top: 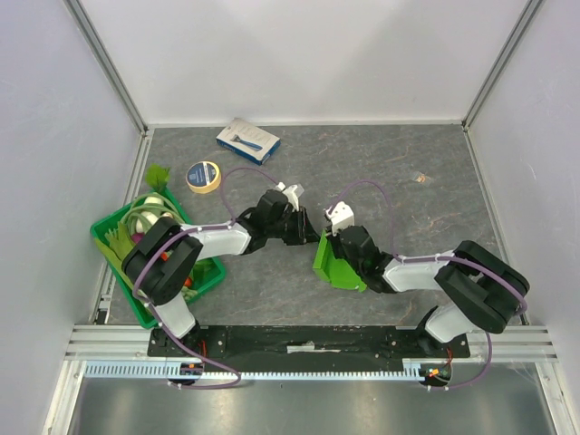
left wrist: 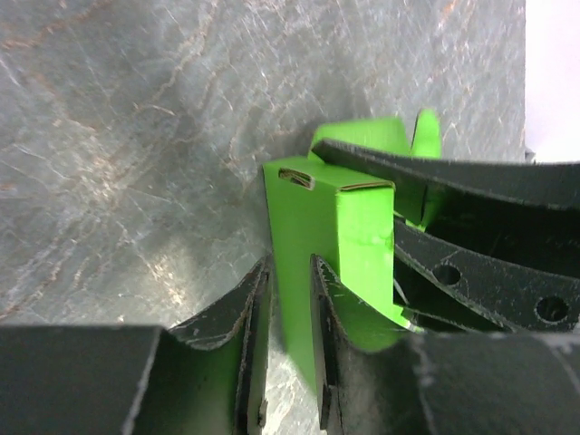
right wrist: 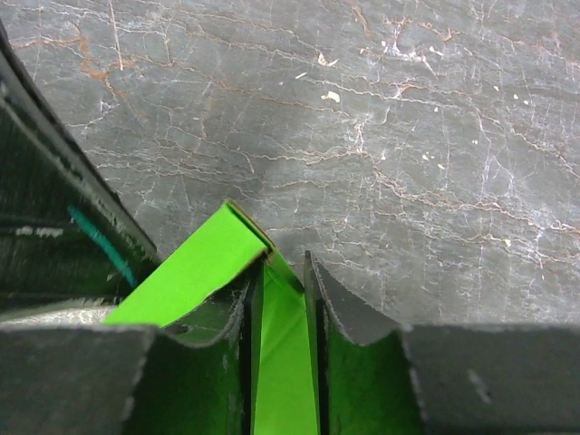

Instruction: Fold the paper box

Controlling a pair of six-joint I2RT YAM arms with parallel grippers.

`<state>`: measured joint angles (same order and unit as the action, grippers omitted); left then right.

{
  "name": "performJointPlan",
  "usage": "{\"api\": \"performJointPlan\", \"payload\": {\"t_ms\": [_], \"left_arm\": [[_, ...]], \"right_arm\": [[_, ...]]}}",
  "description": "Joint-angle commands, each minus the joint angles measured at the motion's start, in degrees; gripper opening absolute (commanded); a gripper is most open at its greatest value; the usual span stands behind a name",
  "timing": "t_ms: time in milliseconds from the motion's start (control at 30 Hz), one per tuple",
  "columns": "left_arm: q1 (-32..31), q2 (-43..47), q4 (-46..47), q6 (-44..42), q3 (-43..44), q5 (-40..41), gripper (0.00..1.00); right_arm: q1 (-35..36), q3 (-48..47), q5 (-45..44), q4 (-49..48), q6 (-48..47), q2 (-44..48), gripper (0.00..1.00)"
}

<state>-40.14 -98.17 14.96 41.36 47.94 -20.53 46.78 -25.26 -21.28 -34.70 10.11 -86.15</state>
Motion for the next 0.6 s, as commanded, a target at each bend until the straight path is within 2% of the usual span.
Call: {"api": "performJointPlan", "payload": {"t_ms": [0,100,233,467,567], "left_arm": [[-2.7,2.2,-1.3,-3.0,2.2,-8.7,0.31],[-2.6,2.6,-2.5,-4.2,1.9,-7.1,0.32],[-2.3,4.2,-4.5,-6.1,1.9,-4.4,0.38],[0.1,8.2,-6.8,-7.1,-1.1,0.0,0.43],[0.9,10.9,-9.4,-7.5,-4.4,5.9,0.47]], "right_arm": [[-0.3,-0.8,3.3,-0.6,0.7,2.1,0.33],[-0.3,-2.4,3.9,4.5,1.1,4.3,0.36],[-0.3,-5.7,2.5,14.3,1.1,6.7,0.49],[0.0,-13.1,0.8,30.6,1.7,5.9,0.55],[0.7,-15.1,0.3,33.5,0.4,6.2,0.57]]}}
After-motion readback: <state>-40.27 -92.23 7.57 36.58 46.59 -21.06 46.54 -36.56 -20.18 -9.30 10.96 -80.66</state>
